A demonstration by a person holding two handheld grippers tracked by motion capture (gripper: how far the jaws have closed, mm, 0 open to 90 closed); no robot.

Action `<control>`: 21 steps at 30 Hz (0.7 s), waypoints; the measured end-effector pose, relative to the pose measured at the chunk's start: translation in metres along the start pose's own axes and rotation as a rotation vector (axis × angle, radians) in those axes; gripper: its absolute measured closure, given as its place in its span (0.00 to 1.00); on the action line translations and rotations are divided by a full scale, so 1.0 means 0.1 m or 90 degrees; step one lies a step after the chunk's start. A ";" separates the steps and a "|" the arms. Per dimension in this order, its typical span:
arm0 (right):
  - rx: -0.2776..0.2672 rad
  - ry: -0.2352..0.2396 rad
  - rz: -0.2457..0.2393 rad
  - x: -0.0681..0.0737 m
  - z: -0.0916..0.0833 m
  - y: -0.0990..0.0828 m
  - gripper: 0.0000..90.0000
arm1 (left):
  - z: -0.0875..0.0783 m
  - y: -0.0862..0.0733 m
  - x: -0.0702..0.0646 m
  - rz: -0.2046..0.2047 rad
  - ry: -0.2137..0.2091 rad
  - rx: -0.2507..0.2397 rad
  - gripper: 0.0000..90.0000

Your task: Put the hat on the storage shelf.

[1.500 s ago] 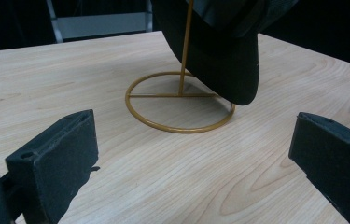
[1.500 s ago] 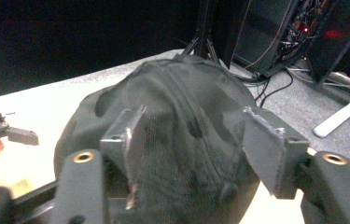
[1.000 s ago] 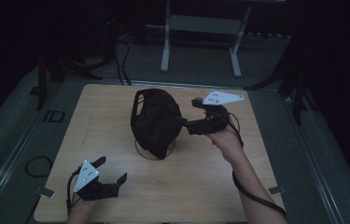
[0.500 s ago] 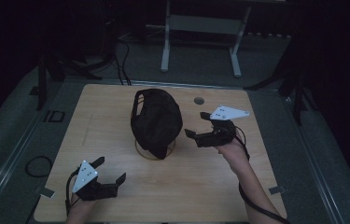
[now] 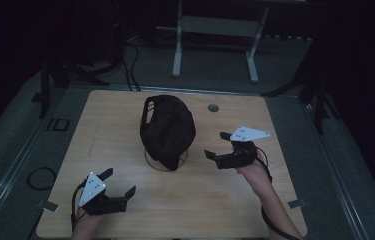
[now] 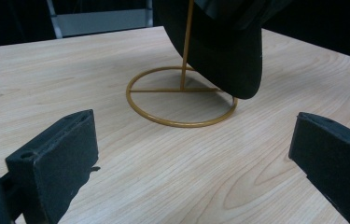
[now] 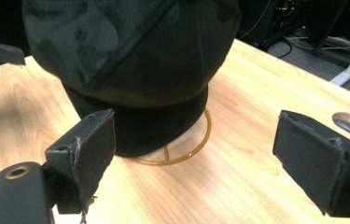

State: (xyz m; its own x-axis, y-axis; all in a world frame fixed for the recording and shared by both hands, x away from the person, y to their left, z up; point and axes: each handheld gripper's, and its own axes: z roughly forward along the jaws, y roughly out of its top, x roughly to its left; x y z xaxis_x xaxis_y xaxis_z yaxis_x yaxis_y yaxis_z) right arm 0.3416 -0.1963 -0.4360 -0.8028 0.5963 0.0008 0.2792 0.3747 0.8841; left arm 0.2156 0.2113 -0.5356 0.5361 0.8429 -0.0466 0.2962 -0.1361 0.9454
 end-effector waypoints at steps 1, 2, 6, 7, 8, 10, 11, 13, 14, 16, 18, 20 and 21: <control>0.000 0.001 0.000 0.00 0.00 -0.03 0.14 | 0.00 0.00 0.00 0.000 0.000 0.000 0.02; 0.001 0.000 0.003 0.00 0.01 -0.06 0.14 | 0.00 0.00 0.00 -0.003 0.000 -0.001 0.02; 0.005 0.004 0.004 0.01 0.02 -0.15 0.14 | 0.00 -0.01 0.00 -0.002 0.000 0.000 0.02; 0.007 0.007 0.006 0.02 0.02 -0.17 0.14 | 0.00 -0.01 0.00 -0.002 0.000 0.001 0.02; 0.006 0.008 0.007 0.02 0.02 -0.19 0.14 | 0.00 0.00 0.00 -0.001 0.000 0.001 0.02; 0.008 0.008 0.006 0.03 0.03 -0.24 0.14 | 0.00 0.00 0.00 -0.002 0.000 -0.001 0.02; 0.009 0.009 0.006 0.04 0.03 -0.26 0.14 | -0.01 0.00 0.00 -0.002 0.000 -0.001 0.02; 0.011 0.011 0.007 0.05 0.04 -0.31 0.14 | -0.01 -0.01 0.01 -0.003 0.000 -0.002 0.02; 0.015 0.014 0.007 0.05 0.04 -0.34 0.14 | -0.01 -0.01 0.01 -0.004 0.001 -0.001 0.02; 0.015 0.018 0.004 0.05 0.05 -0.39 0.14 | -0.01 -0.01 0.01 -0.004 0.002 -0.003 0.02; 0.021 0.024 0.007 0.06 0.06 -0.44 0.14 | -0.01 -0.01 0.01 -0.004 0.002 -0.003 0.02; 0.020 0.029 0.009 0.07 0.07 -0.50 0.14 | -0.01 -0.01 0.01 -0.004 -0.001 -0.001 0.02; 0.020 0.032 0.011 0.07 0.07 -0.53 0.14 | -0.01 -0.01 0.00 -0.004 0.000 -0.001 0.02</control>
State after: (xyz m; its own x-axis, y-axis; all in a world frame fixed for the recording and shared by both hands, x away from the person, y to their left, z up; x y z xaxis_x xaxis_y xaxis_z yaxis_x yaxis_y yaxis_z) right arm 0.3251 -0.2068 -0.4857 -0.8227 0.5671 0.0404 0.3096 0.3873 0.8684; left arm 0.2150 0.2123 -0.5365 0.5344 0.8436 -0.0533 0.2987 -0.1295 0.9455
